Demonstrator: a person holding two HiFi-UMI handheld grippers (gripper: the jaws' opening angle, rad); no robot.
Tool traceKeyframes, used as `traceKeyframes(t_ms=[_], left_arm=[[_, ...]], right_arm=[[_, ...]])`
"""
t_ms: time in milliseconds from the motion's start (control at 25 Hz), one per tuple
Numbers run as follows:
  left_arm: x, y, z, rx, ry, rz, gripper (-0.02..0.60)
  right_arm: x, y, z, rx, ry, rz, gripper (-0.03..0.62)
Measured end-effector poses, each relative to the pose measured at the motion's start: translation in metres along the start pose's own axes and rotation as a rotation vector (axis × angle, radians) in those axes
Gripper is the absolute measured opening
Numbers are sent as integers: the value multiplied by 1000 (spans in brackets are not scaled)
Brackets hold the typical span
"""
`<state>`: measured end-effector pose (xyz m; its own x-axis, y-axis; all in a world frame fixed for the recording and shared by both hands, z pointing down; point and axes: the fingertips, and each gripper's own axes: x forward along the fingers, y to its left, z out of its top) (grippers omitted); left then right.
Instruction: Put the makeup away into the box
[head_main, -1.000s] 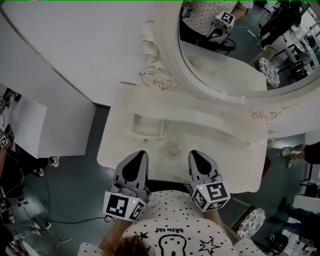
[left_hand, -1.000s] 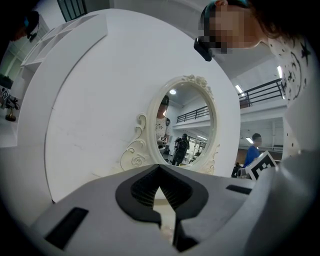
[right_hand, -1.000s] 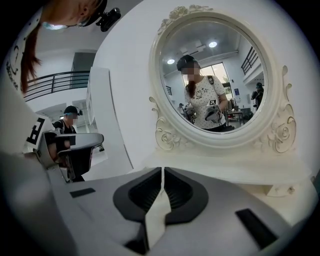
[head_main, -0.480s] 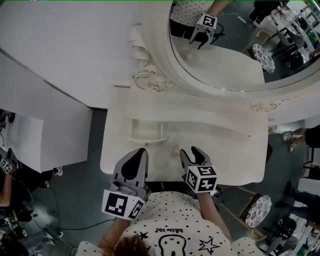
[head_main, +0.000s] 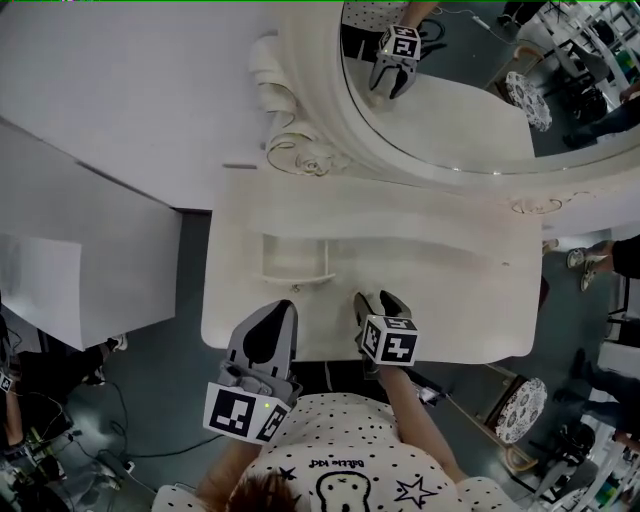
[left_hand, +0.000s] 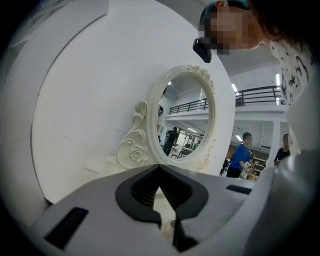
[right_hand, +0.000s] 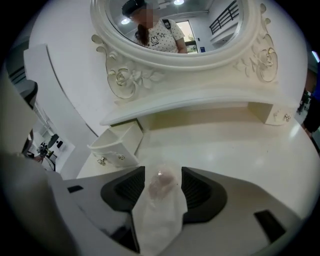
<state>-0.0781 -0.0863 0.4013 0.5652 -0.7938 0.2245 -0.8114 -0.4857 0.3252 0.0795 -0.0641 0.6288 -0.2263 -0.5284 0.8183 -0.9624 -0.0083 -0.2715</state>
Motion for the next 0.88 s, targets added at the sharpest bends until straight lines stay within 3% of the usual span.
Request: traceKeyframes(t_ms=[160, 360, 640, 880], left_arm=[[-3, -2, -5, -6, 9, -2, -5], [-6, -4, -9, -7, 12, -5, -5], [-10, -8, -6, -2, -2, -5, -5], [-14, -6, 0, 3, -20, 1, -5]], right_arm=[[12, -4, -7, 20, -6, -4, 222], [17, -2, -8, -32, -7, 3, 221], [13, 8, -6, -94, -9, 36, 116], [-23, 6, 33, -75, -166, 46, 114]])
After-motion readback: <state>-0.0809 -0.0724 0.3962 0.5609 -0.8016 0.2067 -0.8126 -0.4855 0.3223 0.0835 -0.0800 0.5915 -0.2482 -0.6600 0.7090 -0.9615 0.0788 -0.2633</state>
